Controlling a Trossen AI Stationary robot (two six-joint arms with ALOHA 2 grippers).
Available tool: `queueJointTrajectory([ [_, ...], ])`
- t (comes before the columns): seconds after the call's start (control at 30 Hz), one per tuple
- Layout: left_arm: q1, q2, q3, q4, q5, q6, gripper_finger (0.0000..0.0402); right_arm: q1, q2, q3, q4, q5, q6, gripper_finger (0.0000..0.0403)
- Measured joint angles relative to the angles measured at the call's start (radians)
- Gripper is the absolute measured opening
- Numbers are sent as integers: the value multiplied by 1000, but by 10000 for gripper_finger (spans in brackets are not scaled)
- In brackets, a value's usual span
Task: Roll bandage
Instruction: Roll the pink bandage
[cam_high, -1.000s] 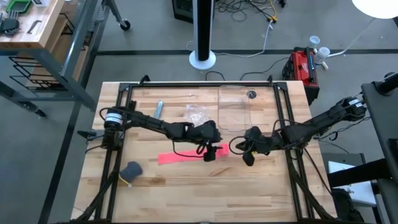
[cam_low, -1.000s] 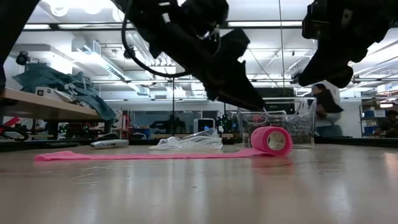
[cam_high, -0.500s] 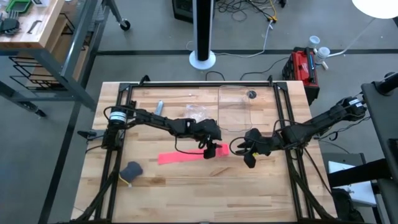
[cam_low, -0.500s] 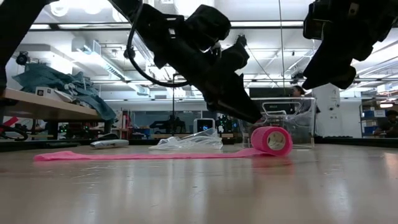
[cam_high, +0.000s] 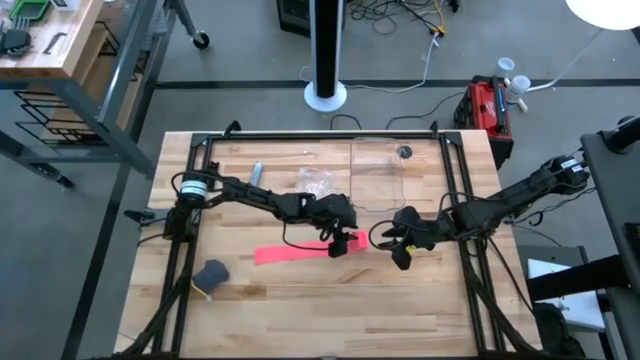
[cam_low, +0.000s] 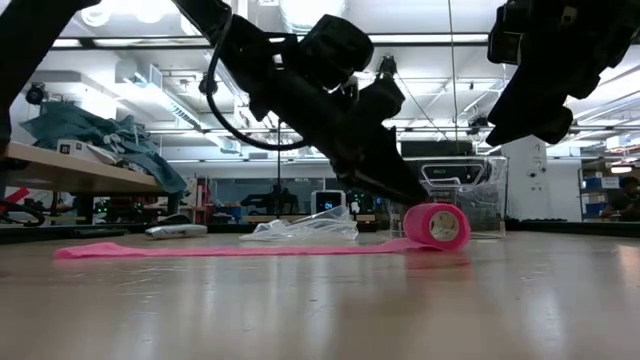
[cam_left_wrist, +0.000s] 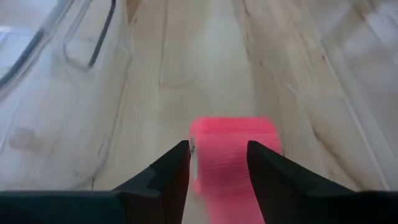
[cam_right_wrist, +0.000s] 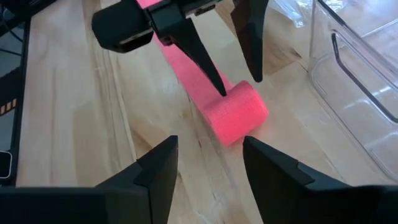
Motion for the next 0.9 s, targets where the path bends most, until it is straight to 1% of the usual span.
queueJointTrajectory([
  [0.17, 0, 18, 1, 15, 7, -13, 152, 0, 0, 0, 0, 0, 0, 178],
  [0.27, 0, 23, 1, 19, 32, -18, 146, 0, 0, -1, -1, 1, 0, 176],
  [0.47, 0, 63, 2, 94, 60, -97, 135, 0, 0, -2, 0, 4, 0, 176],
  [0.57, -2, 68, 3, 91, 62, -118, 128, 0, 0, -2, 1, 4, 3, 178],
  [0.9, -17, 71, 3, 73, 76, -84, 107, 0, 0, -5, 3, 4, 10, 178],
])
